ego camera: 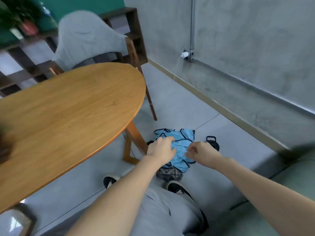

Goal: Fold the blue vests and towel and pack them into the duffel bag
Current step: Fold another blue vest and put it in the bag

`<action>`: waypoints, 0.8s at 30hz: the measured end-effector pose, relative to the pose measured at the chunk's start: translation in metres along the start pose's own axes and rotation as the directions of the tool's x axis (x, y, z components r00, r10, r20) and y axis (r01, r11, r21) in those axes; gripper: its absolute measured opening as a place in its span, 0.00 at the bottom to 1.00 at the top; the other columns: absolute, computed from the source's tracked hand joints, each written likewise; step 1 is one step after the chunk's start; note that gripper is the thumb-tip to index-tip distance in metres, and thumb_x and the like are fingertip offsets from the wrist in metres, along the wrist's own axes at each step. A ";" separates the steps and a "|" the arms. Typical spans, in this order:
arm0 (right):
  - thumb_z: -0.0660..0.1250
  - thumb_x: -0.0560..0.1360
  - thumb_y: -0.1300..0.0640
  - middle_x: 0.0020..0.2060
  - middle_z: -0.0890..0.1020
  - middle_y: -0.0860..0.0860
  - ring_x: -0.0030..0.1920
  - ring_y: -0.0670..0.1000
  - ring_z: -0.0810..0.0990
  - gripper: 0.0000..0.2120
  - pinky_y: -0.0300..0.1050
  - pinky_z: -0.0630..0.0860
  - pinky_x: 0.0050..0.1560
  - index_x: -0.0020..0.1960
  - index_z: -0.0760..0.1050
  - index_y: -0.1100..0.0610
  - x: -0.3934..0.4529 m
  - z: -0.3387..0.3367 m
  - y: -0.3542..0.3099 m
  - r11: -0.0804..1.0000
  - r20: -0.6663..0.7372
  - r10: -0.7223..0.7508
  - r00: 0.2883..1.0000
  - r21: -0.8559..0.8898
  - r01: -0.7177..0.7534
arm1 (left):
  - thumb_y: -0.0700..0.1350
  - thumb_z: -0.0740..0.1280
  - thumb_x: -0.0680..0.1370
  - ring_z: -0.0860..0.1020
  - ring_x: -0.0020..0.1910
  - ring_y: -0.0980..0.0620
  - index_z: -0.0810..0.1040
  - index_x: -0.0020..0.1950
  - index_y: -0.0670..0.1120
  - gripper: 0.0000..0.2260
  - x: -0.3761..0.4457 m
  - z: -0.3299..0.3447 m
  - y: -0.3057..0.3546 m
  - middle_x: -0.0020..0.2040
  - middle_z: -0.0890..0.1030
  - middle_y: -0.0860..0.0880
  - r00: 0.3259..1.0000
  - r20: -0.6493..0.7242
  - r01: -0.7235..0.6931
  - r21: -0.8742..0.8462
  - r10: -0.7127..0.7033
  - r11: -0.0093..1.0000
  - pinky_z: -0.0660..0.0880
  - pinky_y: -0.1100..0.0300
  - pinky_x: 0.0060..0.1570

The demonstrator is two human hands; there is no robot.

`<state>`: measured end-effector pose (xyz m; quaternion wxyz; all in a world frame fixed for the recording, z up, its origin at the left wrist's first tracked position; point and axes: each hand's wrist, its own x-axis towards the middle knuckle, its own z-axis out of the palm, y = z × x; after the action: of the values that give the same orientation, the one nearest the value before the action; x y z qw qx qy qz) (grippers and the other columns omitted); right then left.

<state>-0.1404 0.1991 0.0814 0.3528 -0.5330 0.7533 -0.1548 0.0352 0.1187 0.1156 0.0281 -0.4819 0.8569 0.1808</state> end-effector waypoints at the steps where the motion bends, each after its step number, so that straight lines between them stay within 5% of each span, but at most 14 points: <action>1: 0.69 0.76 0.43 0.45 0.81 0.43 0.49 0.46 0.80 0.10 0.42 0.77 0.51 0.52 0.78 0.48 0.011 0.004 0.008 1.000 0.013 0.012 1.000 -0.002 -0.012 | 0.53 0.64 0.81 0.79 0.59 0.43 0.71 0.73 0.54 0.20 0.011 0.009 -0.003 0.61 0.80 0.46 1.000 0.019 0.003 0.009 -0.003 1.000 0.76 0.53 0.50; 6: 0.67 0.77 0.46 0.43 0.84 0.50 0.47 0.52 0.81 0.10 0.52 0.80 0.52 0.43 0.77 0.52 0.065 0.031 0.044 0.998 0.072 0.062 0.995 -0.009 -0.061 | 0.52 0.63 0.82 0.79 0.57 0.42 0.70 0.73 0.52 0.20 0.056 0.055 -0.021 0.59 0.80 0.44 0.992 0.112 0.061 0.021 -0.063 0.998 0.78 0.51 0.50; 12: 0.65 0.75 0.49 0.27 0.71 0.48 0.31 0.51 0.70 0.18 0.46 0.69 0.34 0.28 0.67 0.49 0.128 0.077 0.080 0.991 0.141 0.133 0.981 0.003 -0.135 | 0.52 0.65 0.81 0.80 0.56 0.42 0.69 0.75 0.50 0.23 0.107 0.111 -0.053 0.58 0.81 0.43 0.959 0.244 0.148 0.013 -0.146 0.989 0.79 0.51 0.50; 16: 0.64 0.76 0.50 0.34 0.77 0.53 0.34 0.55 0.74 0.11 0.44 0.66 0.32 0.39 0.74 0.56 0.170 0.104 0.090 0.974 0.217 0.226 0.950 -0.055 -0.219 | 0.52 0.66 0.81 0.78 0.61 0.41 0.68 0.76 0.50 0.24 0.138 0.144 -0.072 0.63 0.78 0.43 0.931 0.295 0.230 -0.012 -0.216 0.973 0.77 0.50 0.54; 19: 0.63 0.73 0.49 0.37 0.76 0.50 0.39 0.56 0.77 0.08 0.45 0.70 0.33 0.37 0.72 0.51 0.201 0.120 0.094 0.970 0.241 0.239 0.940 -0.030 -0.239 | 0.53 0.67 0.81 0.78 0.59 0.40 0.69 0.74 0.50 0.23 0.158 0.169 -0.081 0.63 0.77 0.42 0.911 0.327 0.275 -0.031 -0.250 0.961 0.77 0.49 0.53; 24: 0.65 0.76 0.48 0.50 0.81 0.51 0.49 0.54 0.80 0.11 0.49 0.80 0.50 0.53 0.80 0.52 0.230 0.138 0.102 0.970 0.249 0.232 0.940 0.009 -0.241 | 0.52 0.68 0.79 0.75 0.61 0.39 0.74 0.70 0.48 0.20 0.180 0.207 -0.090 0.65 0.72 0.39 0.874 0.372 0.382 -0.126 -0.313 0.916 0.75 0.50 0.60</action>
<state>-0.1567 0.0481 -0.1624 0.4697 -0.4468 0.7592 -0.0587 -0.0116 -0.0003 -0.1432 0.1621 -0.5897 0.7157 0.3373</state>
